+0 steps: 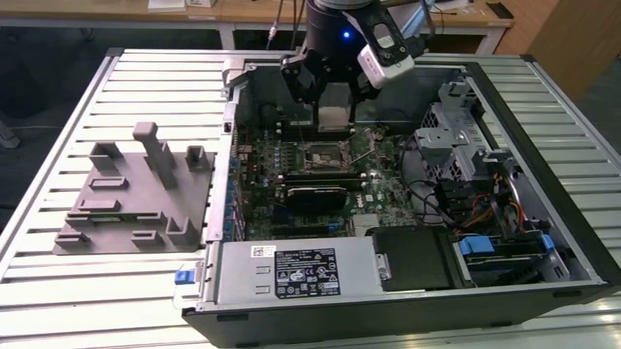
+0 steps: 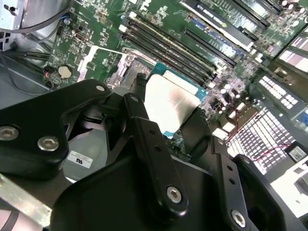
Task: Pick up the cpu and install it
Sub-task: 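Pick up the cpu and move it towards the insertion slot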
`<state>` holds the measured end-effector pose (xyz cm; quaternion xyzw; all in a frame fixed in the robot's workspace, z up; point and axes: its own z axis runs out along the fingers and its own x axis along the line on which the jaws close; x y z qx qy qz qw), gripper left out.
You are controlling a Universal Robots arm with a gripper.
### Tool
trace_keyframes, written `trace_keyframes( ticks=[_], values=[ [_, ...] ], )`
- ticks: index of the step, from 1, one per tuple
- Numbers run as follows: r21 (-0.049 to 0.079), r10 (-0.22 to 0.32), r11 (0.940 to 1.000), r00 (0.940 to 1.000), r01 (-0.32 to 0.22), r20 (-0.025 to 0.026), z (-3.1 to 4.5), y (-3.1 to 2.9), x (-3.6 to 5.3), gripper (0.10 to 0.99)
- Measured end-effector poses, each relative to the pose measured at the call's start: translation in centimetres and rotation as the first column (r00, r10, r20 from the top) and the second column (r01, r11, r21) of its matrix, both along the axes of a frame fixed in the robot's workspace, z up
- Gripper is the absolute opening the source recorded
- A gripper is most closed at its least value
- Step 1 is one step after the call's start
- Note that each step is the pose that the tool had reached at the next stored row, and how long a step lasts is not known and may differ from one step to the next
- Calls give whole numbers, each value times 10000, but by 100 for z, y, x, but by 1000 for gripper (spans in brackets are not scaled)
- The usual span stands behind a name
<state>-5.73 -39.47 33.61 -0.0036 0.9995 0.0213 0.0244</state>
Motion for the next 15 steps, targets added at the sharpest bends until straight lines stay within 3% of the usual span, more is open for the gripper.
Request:
trace_keyframes(
  ticks=[8,15],
  values=[
    [1,0,10000,10000,0,-12,-91,80,26,541],
    [0,0,10000,10000,0,-26,-179,184,29,541]
  ],
)
